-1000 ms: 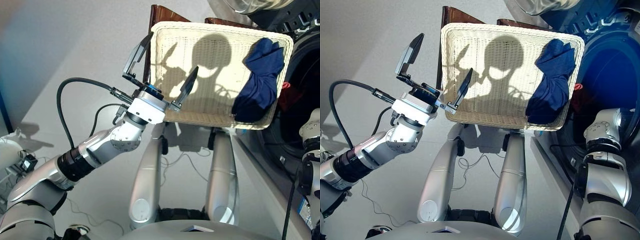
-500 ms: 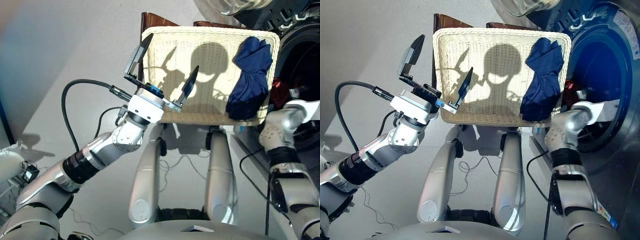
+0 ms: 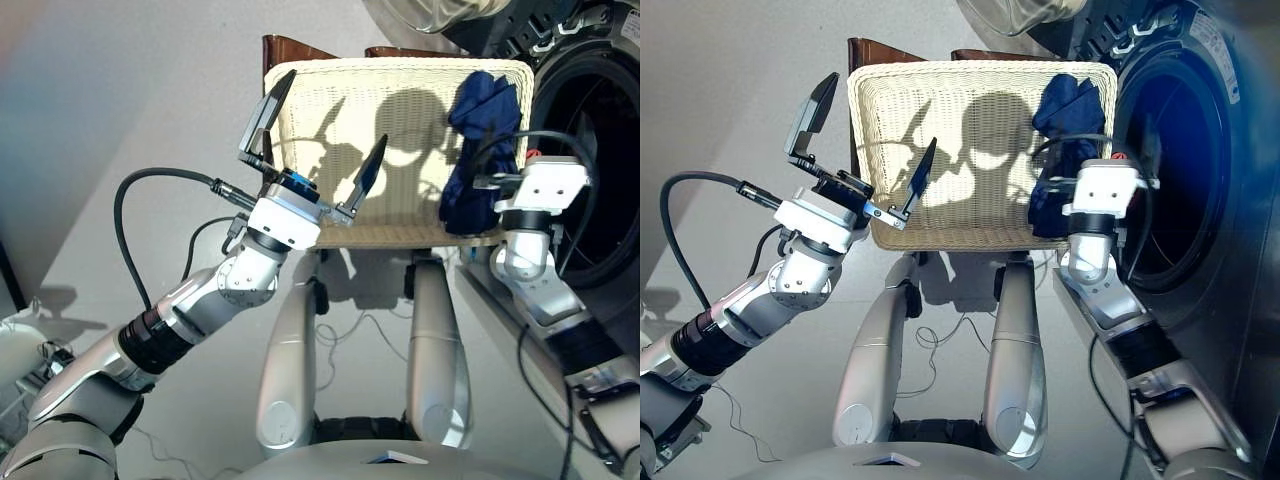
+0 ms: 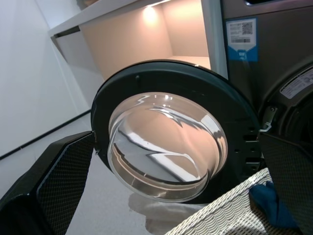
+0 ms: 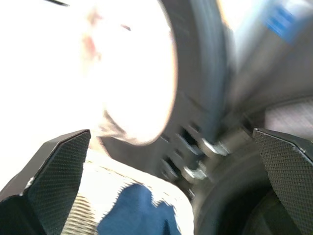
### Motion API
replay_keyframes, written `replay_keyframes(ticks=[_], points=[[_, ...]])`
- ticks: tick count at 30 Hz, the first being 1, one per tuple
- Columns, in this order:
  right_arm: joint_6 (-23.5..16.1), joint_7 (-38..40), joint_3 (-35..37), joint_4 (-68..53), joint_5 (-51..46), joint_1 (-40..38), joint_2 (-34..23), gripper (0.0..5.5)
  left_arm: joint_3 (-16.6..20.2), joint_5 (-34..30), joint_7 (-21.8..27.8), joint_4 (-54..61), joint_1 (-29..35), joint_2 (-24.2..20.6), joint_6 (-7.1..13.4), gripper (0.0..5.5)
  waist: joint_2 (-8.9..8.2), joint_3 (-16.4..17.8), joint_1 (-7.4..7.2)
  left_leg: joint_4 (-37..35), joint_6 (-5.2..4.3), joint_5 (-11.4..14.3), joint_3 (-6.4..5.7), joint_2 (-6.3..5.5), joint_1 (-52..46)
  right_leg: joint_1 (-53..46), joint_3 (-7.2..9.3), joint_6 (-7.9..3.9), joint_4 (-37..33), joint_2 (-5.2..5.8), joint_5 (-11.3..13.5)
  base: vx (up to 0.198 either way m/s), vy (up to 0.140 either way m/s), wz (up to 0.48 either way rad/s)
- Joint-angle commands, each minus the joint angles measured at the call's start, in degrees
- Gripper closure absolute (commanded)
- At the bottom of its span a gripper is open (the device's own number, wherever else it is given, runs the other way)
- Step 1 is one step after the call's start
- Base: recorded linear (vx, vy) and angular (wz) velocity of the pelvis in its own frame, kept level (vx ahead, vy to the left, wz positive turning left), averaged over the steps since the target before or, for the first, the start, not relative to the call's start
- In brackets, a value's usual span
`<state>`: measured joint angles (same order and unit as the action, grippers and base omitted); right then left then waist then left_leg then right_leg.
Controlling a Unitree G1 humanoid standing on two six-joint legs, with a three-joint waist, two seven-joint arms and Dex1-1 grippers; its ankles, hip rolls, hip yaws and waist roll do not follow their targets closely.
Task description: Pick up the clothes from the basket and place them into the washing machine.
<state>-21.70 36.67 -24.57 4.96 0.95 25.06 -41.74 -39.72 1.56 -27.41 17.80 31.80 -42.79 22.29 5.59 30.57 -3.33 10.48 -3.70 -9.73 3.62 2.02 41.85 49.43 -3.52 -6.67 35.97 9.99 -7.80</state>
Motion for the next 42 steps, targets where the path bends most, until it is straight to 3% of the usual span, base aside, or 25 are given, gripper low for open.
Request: replay_keyframes(ticks=[1,9,17,25,31,42], points=[[-0.3,-0.9,-1.1,-1.2,1.2,4.6,-3.9,0.0,0.2,-1.8,-1.2,6.5,0.3,-2.4,4.0,0.0,-2.24,-0.8,0.05,9.7,-1.25,8.7,2.66,1.03,-0.4,-3.2,-0.25,-1.27,-10.6,-0.95,7.7,0.0,0.0,0.0],[1.3,-4.3,-5.1,7.7,-4.7,9.9,0.5,0.0,0.5,1.3,0.2,5.3,0.4,0.8,4.1,0.0,-1.88,-0.8,1.13,10.6,-1.5,8.9,2.63,1.32,0.1,-2.9,-0.05,-0.75,-9.5,-1.25,6.9,0.0,0.0,0.0],[3.3,-2.4,-2.8,28.6,-11.7,16.3,6.8,0.0,0.7,5.0,2.1,3.8,0.9,4.3,4.1,0.0,-0.95,-0.8,2.24,11.9,-1.78,9.4,2.19,1.37,1.0,-2.2,0.31,-0.2,-7.7,-1.4,5.9,0.0,0.0,0.0],[4.1,-2.8,-0.6,43.8,-17.2,20.9,7.6,0.0,0.6,6.5,3.1,4.0,1.5,5.0,4.3,0.0,-0.29,-0.8,3.12,13.5,-1.98,10.0,1.75,1.35,2.4,-0.4,0.51,0.16,-5.4,-1.43,4.9,0.0,0.0,0.0],[4.9,-4.2,-0.6,49.7,-19.2,22.2,6.9,0.0,1.0,6.3,2.9,4.6,1.9,4.4,4.0,0.0,-0.53,-0.8,3.17,21.2,-2.06,12.5,0.53,1.77,8.8,5.3,0.12,1.12,2.5,-1.71,2.0,-0.013,-0.014,0.078],[7.3,-6.7,-4.9,55.2,-17.8,26.6,8.8,0.0,1.3,6.7,1.9,4.5,2.3,4.7,2.8,0.0,-0.6,-0.8,3.36,33.6,-2.05,16.6,0.01,3.46,19.6,16.4,0.61,1.61,14.2,-2.81,-1.8,-0.007,-0.005,0.049]])
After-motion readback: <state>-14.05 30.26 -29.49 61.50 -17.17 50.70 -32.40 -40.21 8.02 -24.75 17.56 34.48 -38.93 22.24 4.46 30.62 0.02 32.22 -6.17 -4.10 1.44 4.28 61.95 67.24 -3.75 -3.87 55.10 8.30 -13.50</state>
